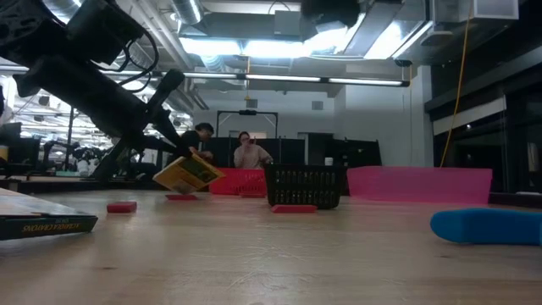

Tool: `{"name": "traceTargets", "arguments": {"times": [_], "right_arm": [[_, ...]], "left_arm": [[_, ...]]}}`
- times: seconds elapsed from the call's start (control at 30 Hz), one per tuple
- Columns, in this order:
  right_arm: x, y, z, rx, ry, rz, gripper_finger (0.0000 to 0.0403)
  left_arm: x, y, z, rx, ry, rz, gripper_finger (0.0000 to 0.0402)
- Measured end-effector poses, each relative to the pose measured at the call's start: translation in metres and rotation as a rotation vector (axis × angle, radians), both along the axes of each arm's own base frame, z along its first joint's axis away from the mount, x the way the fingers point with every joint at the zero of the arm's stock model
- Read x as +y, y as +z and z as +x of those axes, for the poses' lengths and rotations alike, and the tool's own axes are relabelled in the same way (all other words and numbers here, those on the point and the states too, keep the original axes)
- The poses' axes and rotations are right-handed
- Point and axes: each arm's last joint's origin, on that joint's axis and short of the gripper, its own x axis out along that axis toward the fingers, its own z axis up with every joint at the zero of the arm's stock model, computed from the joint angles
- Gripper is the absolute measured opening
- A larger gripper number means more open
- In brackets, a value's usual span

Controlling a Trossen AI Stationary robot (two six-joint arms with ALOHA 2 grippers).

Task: Pick & Place School Supplies
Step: Put the yellow crayon box into the red bin

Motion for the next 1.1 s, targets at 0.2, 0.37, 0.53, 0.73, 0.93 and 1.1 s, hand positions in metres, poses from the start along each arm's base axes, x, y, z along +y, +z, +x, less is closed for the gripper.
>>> {"name": "traceTargets", "arguments": {"times": [0.2,0.37,0.53,0.73,0.93,1.1], "right_arm": [[-0.001,-0.049,0.038,0.153,0.081,-0.223,0.0085],[-0.002,-0.083,0.073,0.14,0.1,-0.374,0.0091],[-0.004,-0.104,0.094,0.098,0.066,-0.437,0.0089],[-0.005,-0.119,0.108,0.052,0.142,-0.423,0.0089],[-0.008,-0.139,0.116,0.082,0.173,-0.434,0.0114],[-0.008,-0.148,0.12,0.102,0.192,-0.481,0.0151]], "left_arm": [[0.0,0.004,0.002,-0.049,0.008,0.007,0.0002],[0.0,0.008,0.004,-0.075,-0.003,0.026,0.0002],[-0.001,0.01,0.006,-0.105,-0.006,0.026,0.0002],[-0.001,0.012,0.006,-0.12,-0.007,0.023,0.0002],[-0.001,0.012,0.006,-0.122,-0.006,0.023,0.0002],[-0.001,0.012,0.007,-0.126,-0.006,0.022,0.0002]]}}
